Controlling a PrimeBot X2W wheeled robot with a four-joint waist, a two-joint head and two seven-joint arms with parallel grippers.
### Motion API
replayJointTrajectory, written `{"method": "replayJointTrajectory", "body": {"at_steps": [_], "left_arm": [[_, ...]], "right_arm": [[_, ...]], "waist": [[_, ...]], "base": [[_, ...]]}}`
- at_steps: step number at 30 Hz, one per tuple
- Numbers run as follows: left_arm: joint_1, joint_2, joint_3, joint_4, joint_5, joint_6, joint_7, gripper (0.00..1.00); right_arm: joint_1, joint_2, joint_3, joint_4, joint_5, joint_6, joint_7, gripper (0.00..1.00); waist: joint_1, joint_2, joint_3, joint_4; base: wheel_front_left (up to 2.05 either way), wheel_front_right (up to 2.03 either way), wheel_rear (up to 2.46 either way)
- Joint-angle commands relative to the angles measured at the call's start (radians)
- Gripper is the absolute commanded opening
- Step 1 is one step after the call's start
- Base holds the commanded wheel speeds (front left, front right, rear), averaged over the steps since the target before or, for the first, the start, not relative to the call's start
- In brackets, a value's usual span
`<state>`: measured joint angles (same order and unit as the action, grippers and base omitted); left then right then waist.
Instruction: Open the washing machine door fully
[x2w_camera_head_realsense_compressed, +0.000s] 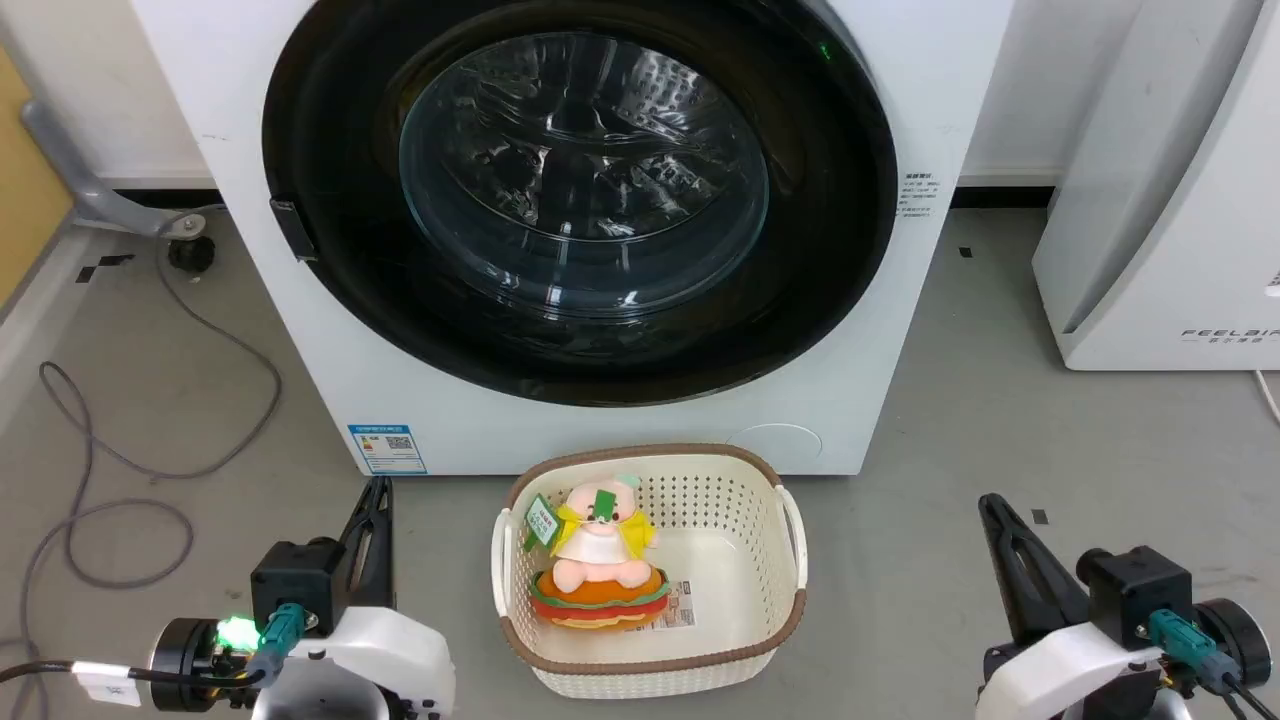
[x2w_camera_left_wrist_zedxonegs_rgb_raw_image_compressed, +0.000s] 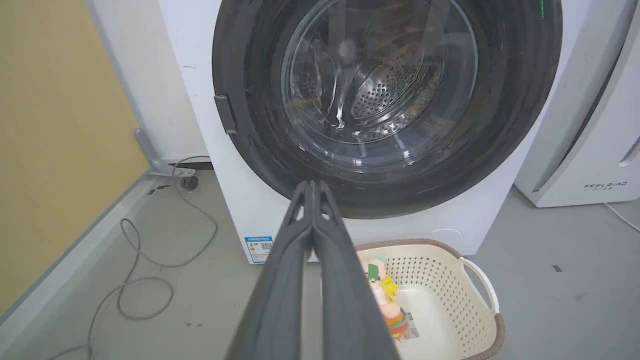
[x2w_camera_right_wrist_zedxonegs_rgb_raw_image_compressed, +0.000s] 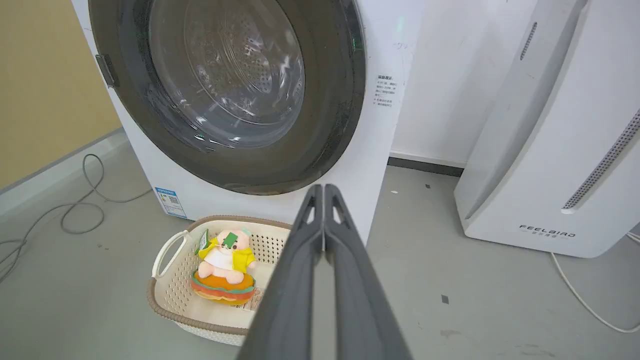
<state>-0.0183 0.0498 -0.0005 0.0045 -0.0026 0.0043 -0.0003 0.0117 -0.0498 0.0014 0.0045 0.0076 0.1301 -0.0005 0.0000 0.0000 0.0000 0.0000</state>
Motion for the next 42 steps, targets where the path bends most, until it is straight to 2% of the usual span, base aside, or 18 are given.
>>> {"method": "replayJointTrajectory", "body": {"at_steps": [1,2,17,18,19,24,30,31,33,42], "left_arm": [[0.018,0.000,0.000,-0.005,0.003,-0.004,0.000,0.00],[0.000,0.000,0.000,0.000,0.000,0.000,0.000,1.00],[-0.009,0.000,-0.023,0.028,-0.012,0.003,-0.029,1.00],[-0.011,0.000,-0.027,0.033,-0.016,0.005,-0.035,1.00],[-0.011,0.000,-0.028,0.034,-0.018,0.006,-0.037,1.00],[-0.011,0.000,-0.036,0.043,-0.034,0.012,-0.052,1.00],[-0.011,0.000,-0.044,0.051,-0.046,0.016,-0.064,1.00],[-0.011,0.000,-0.044,0.051,-0.046,0.016,-0.064,1.00],[-0.012,0.000,-0.047,0.052,-0.057,0.018,-0.071,1.00],[-0.027,0.000,-0.057,0.055,-0.068,0.026,-0.087,1.00]], "right_arm": [[-0.012,0.000,-0.001,-0.005,-0.008,0.001,0.000,0.00],[0.000,0.000,0.000,0.000,0.001,0.000,0.000,1.00],[0.001,0.000,0.002,0.027,0.023,0.000,-0.029,1.00],[0.001,0.000,0.002,0.032,0.029,0.000,-0.035,0.13],[0.000,0.000,0.002,0.034,0.031,0.000,-0.037,0.00],[-0.001,0.000,0.003,0.045,0.070,0.000,-0.052,0.00],[-0.005,0.000,0.003,0.049,0.241,0.000,-0.064,0.00],[-0.005,0.000,0.003,0.049,0.241,0.000,-0.064,0.00],[-0.013,0.000,0.003,0.055,0.341,0.000,-0.071,0.00],[-0.074,0.000,-0.017,0.080,0.550,0.000,-0.087,0.00]], "waist": [[0.0000,0.0000,0.000,0.000],[0.0000,0.0000,0.000,0.000],[0.0000,0.0000,0.003,-0.003],[0.0000,0.0000,0.003,-0.003],[0.0000,0.0000,0.004,-0.004],[0.0000,0.0000,0.002,-0.005],[0.0000,0.0000,0.003,-0.007],[0.0000,0.0000,0.003,-0.007],[0.0000,0.0000,0.005,-0.007],[0.0000,0.0000,0.023,-0.009]], "base": [[0.00,0.00,0.00],[0.00,0.00,0.00],[0.00,0.00,0.00],[0.00,0.00,0.00],[0.00,0.00,0.00],[0.00,0.00,0.00],[0.00,0.00,0.00],[0.00,0.00,0.00],[0.00,0.00,0.00],[0.00,0.00,0.00]]}}
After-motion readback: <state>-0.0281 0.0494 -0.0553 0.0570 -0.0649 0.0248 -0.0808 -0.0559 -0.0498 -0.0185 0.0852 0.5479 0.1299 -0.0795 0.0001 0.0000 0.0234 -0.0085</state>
